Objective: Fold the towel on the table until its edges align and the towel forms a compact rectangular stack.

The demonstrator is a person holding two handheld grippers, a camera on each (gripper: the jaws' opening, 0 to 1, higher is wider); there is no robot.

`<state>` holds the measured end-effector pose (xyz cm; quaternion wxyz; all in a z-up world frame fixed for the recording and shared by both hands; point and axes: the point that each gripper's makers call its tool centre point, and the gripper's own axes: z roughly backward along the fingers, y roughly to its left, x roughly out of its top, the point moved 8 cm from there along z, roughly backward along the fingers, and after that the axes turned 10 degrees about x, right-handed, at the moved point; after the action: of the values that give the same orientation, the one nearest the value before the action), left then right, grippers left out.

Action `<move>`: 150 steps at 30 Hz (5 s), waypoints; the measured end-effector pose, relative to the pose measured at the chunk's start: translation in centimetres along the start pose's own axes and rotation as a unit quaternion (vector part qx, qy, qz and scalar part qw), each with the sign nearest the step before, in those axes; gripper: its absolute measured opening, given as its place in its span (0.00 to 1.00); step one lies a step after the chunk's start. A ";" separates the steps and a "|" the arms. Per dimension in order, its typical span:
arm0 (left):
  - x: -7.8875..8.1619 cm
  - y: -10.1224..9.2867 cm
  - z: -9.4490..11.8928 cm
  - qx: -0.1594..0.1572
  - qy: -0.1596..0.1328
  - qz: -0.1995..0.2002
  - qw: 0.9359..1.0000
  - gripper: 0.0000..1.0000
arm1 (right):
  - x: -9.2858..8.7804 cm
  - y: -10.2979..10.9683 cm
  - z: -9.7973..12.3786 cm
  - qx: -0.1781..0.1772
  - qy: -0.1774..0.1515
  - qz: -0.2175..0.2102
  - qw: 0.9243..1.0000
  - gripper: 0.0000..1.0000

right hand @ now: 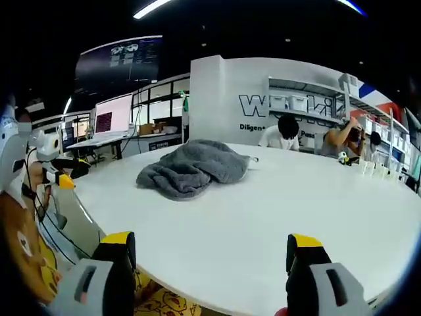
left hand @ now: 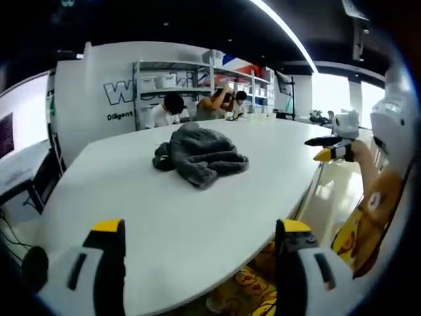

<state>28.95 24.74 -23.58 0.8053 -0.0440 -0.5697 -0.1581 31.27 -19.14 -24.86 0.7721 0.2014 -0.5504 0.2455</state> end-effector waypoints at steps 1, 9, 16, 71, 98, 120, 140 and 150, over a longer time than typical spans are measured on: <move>0.0 0.0 0.0 0.000 0.000 0.000 1.000 0.99 | 0.0 0.0 0.0 0.000 0.000 -0.001 1.000 0.99; -0.1 0.0 -0.1 -0.001 0.000 0.001 1.000 0.99 | 0.0 0.0 -0.1 0.001 0.000 -0.001 1.000 0.99; -0.2 0.1 -0.2 -0.003 0.002 0.002 1.000 0.99 | 0.0 0.0 -0.5 0.003 0.006 -0.001 1.000 0.99; 0.1 -1.0 0.6 -0.017 -0.010 -0.005 1.000 0.99 | 6.1 -6.0 -20.6 0.199 0.089 0.000 0.976 0.41; 0.1 -1.4 1.2 -0.019 -0.013 -0.004 1.000 0.99 | 4.4 -4.6 -22.7 0.241 0.111 -0.027 0.964 0.07; 0.3 -1.6 0.8 -0.031 -0.019 -0.007 0.999 0.99 | 21.6 -12.9 -8.0 -0.024 -0.086 0.126 0.988 0.04; 0.4 -2.0 0.0 -0.038 -0.015 -0.009 0.999 0.99 | 13.6 -25.5 0.1 -0.224 0.007 0.049 0.973 0.04; 0.5 -2.5 -0.2 -0.042 -0.011 -0.014 0.999 0.99 | 6.4 -30.9 1.4 -0.280 0.094 0.009 0.955 0.04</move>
<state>28.46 22.22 -23.49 0.7939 -0.0722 -0.5722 -0.1925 50.53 -43.55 -19.62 0.8439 -0.0520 -0.5235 0.1058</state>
